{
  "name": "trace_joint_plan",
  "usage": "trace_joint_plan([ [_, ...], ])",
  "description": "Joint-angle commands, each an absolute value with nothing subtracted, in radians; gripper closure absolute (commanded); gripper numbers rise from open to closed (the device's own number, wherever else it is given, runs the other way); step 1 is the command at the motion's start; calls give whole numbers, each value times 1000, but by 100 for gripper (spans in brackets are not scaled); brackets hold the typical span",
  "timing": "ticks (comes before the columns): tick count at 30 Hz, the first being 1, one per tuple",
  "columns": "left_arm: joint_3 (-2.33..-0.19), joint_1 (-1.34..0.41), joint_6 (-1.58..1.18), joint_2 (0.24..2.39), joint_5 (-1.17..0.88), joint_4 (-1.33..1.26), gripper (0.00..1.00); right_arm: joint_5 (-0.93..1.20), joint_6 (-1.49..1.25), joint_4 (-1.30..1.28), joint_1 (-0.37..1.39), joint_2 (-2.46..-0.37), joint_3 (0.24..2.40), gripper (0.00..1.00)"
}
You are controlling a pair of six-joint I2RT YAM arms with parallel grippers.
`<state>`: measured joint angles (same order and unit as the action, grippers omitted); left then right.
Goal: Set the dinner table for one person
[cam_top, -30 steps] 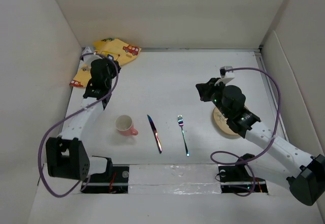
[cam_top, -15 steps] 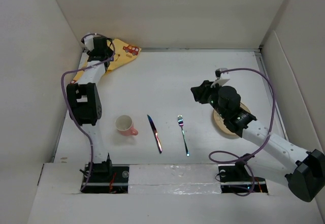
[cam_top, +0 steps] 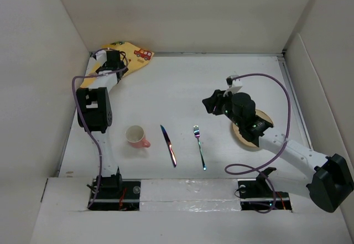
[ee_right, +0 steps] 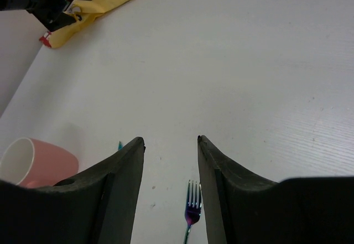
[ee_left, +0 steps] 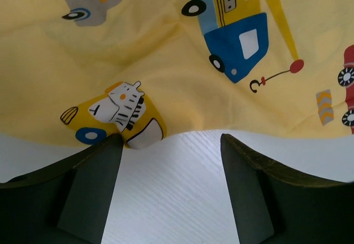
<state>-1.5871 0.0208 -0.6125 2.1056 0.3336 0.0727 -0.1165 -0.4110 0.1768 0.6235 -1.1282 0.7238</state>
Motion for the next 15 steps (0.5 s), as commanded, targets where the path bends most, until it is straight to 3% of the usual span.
trace_joint_plan([
  [1,-1684,21,-624,2146,376,72,33,-86,-400,235,630,-1118,756,51],
  [7,-1825,43,-652,2239,348,150,45,-87,-397,244,630,-1127,756,51],
  [9,-1804,57,-684,2240,290,140,58,-89,-394,226,630,-1129,764,51],
  [12,-1754,86,-718,2223,229,86,87,-91,-394,227,630,-1135,767,51],
  [14,-1749,86,-700,2217,207,72,100,-80,-397,233,630,-1146,767,51],
  [15,-1749,86,-699,2214,207,72,100,-80,-397,233,630,-1146,767,51],
])
